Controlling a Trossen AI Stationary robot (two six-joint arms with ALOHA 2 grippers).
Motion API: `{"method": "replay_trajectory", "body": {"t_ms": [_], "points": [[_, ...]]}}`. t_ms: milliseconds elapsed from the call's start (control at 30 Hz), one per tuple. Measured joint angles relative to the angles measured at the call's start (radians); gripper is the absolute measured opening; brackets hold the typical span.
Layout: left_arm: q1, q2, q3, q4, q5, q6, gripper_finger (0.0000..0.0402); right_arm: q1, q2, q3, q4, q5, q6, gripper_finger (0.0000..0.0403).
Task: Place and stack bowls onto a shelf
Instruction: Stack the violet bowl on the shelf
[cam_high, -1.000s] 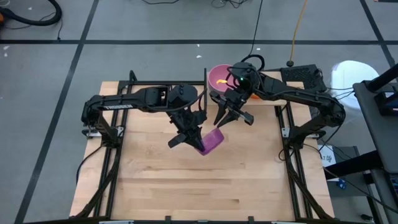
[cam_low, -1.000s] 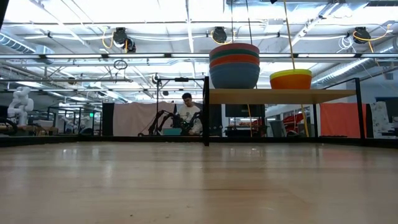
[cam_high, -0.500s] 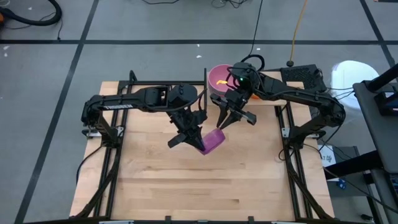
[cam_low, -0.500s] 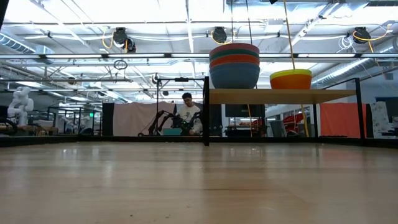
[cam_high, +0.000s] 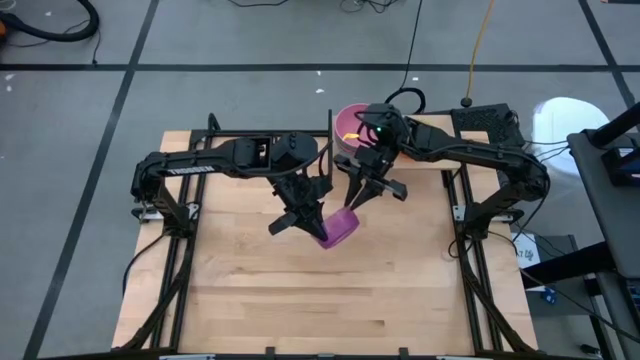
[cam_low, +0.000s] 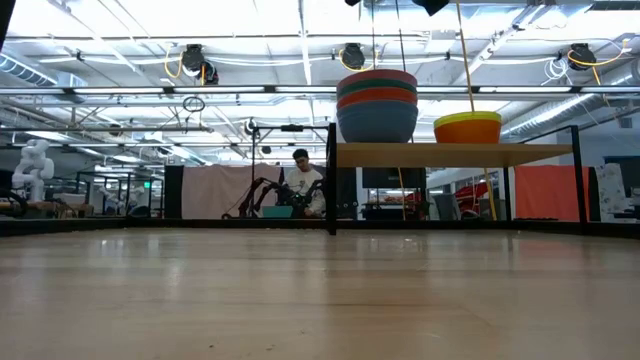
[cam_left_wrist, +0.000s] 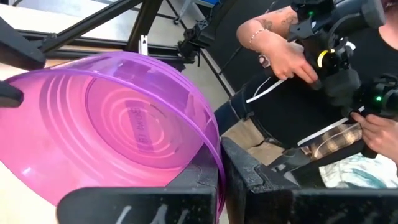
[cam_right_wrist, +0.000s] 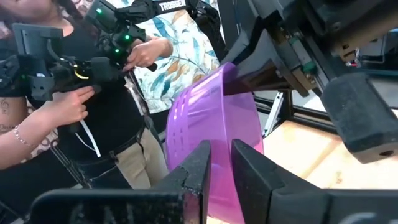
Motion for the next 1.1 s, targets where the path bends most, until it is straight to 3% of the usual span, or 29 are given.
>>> {"method": "replay_trajectory", "body": {"t_ms": [400, 1100], "points": [[0.000, 0.001, 0.000, -0.006, -0.012, 0.041, 0.0004, 0.000, 0.001, 0.000, 0.009, -0.126, 0.036, 0.0007], [0.007, 0.001, 0.000, -0.009, -0.014, 0.075, 0.0003, 0.001, 0.002, 0.000, 0.020, -0.137, 0.053, 0.0015]]}}
